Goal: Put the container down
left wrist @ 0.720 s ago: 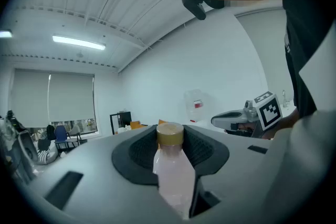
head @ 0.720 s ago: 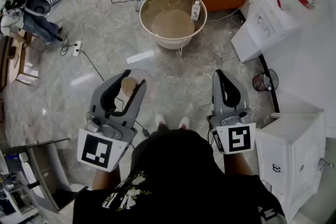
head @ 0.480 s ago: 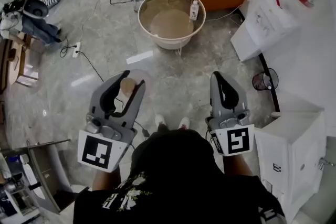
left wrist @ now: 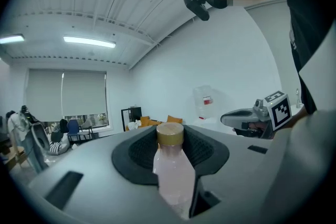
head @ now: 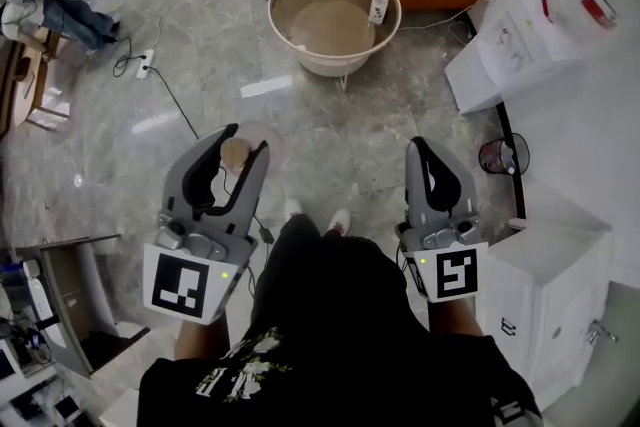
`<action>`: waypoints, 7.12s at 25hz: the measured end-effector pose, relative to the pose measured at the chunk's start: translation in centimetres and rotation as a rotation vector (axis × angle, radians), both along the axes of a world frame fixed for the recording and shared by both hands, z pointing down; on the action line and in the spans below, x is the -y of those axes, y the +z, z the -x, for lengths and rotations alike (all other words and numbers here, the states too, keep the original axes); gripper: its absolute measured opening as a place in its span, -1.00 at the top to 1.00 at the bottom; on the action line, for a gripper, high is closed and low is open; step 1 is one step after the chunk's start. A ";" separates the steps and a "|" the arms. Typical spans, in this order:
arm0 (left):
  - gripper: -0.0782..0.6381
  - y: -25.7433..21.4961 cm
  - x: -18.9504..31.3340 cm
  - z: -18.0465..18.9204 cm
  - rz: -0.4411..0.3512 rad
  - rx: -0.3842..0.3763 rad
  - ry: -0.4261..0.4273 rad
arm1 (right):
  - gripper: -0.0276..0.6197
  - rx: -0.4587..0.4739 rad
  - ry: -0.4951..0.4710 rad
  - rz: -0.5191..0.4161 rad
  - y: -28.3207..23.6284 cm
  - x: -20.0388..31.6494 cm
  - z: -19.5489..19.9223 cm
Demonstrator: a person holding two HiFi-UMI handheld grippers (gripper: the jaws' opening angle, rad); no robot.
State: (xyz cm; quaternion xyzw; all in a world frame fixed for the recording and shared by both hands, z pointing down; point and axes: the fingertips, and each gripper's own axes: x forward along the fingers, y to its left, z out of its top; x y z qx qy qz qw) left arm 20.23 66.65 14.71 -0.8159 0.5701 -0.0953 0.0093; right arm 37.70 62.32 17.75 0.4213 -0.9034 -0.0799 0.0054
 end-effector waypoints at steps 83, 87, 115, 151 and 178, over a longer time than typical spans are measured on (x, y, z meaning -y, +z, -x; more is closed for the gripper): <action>0.37 1.7 14.0 37.5 -0.006 0.084 0.067 | 0.93 0.010 0.047 -0.045 1.9 16.4 36.5; 0.37 1.7 16.7 39.1 0.001 0.086 0.070 | 0.93 0.009 0.045 -0.057 1.6 18.6 38.1; 0.36 -2.1 38.5 46.5 0.001 -0.010 0.148 | 0.93 -0.048 -0.005 -0.012 0.9 39.3 46.6; 0.36 -1.7 72.5 45.7 -0.002 -0.009 0.585 | 0.93 -0.046 0.485 -0.036 0.4 64.1 44.5; 0.36 -0.2 88.3 39.2 -0.034 0.084 1.229 | 0.93 -0.076 1.154 -0.029 -0.9 69.6 44.6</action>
